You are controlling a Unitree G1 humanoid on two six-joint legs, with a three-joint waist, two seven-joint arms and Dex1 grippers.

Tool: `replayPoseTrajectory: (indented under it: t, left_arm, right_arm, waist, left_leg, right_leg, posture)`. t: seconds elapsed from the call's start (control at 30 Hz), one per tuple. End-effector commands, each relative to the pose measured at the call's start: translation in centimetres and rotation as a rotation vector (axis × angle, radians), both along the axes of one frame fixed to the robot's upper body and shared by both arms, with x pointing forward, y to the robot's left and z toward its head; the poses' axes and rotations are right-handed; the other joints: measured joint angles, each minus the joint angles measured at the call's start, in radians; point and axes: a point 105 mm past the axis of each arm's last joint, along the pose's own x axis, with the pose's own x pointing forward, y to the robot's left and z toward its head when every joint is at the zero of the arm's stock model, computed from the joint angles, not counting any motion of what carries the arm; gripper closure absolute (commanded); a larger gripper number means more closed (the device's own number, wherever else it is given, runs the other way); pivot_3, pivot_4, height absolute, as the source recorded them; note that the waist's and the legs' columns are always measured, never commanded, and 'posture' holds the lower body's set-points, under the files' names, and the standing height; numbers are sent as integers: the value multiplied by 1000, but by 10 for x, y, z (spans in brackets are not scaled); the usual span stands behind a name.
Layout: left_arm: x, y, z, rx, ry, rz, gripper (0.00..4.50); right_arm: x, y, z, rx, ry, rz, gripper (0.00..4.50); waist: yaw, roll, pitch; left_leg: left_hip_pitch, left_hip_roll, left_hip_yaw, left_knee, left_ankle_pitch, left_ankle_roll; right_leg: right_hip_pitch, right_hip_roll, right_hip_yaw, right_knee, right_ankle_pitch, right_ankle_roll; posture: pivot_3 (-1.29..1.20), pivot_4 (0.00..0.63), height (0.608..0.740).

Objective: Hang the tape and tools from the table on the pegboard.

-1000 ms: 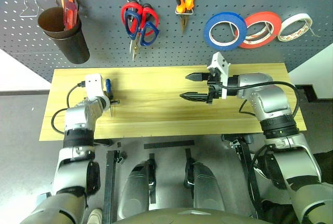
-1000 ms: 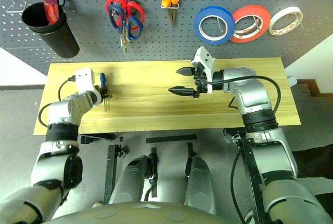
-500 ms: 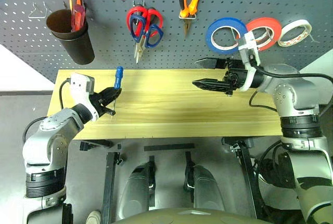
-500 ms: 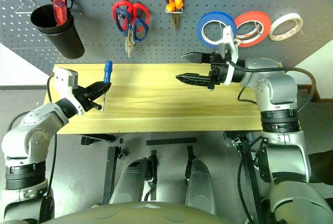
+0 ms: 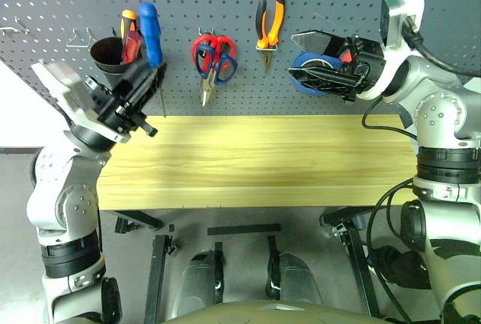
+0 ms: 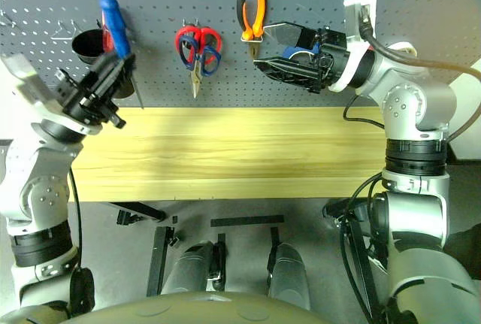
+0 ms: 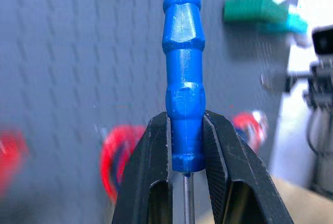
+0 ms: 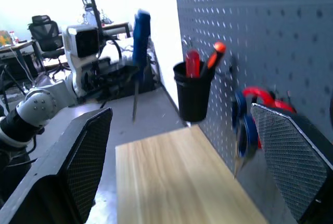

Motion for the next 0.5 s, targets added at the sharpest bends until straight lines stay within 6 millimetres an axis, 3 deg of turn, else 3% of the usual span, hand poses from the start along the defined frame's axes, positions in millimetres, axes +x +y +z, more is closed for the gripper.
replayPoseTrajectory:
  t: [0.03,0.33,0.5]
  left_arm:
    - [2,13,21,-26,-97,68,4030]
    - [22,34,46,-79,-151,122,4030]
    - [44,48,64,-61,-212,246,4030]
  right_arm:
    - [-2,0,9,-5,-48,2,0]
    - [0,0,1,-63,-50,12,0]
    - [1,1,1,-58,-56,3,0]
  waist:
    - [0,0,-7]
    - [-5,-1,-16]
    - [-3,-2,-23]
  left_leg:
    - [1,0,0,0,0,0]
    - [4,0,0,0,0,0]
    - [4,0,0,0,0,0]
  right_leg:
    - [1,0,0,0,0,0]
    - [3,1,0,0,0,0]
    - [4,1,0,0,0,0]
  posture:
    - [82,86,740]
    - [72,78,740]
    - [73,75,740]
